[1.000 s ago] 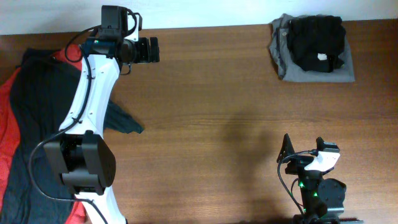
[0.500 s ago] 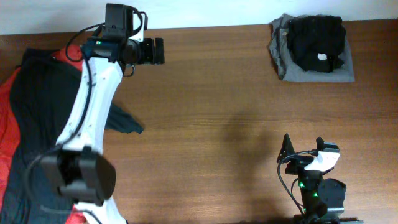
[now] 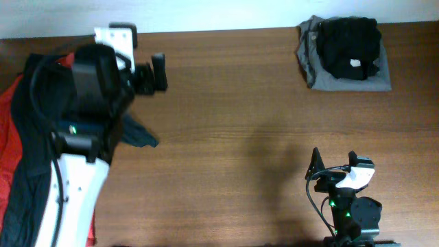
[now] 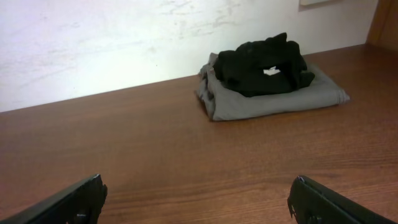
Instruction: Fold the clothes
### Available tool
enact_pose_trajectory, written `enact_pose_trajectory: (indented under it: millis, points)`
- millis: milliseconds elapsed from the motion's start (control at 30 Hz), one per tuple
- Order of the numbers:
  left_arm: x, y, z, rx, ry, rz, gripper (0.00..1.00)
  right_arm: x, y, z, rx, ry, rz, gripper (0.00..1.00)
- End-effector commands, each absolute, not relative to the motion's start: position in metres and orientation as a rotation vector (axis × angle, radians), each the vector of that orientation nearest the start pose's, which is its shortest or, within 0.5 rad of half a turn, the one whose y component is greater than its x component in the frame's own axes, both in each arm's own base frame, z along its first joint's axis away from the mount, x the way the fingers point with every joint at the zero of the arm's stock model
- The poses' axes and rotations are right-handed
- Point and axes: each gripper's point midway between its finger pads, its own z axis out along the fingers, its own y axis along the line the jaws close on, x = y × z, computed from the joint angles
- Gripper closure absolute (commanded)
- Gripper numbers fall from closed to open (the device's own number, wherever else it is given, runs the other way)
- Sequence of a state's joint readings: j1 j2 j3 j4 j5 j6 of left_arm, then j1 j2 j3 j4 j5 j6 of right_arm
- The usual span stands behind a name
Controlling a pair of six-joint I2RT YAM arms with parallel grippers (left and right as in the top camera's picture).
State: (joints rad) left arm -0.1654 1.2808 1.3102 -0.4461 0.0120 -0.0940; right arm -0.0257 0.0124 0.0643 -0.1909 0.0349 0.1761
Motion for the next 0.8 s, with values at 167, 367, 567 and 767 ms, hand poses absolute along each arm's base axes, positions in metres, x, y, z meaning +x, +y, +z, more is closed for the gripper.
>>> enact_pose_trajectory:
  millis: [167,367,567,767]
  points:
    - [0.316,-0.060,0.255,0.112,1.838,-0.226,0.01,0.241,-0.013,0.153,0.191,1.698,0.072,0.01]
    - [0.279,-0.049,0.217,0.104,1.726,-0.235,0.01,0.241,-0.013,0.153,0.191,1.698,0.072,0.02]
    - [0.259,-0.036,0.185,0.054,1.651,-0.282,0.01,0.241,-0.013,0.153,0.191,1.698,0.072,0.01]
    - [0.254,-0.026,0.163,-0.005,1.647,-0.269,0.01,0.241,-0.013,0.153,0.191,1.698,0.072,0.01]
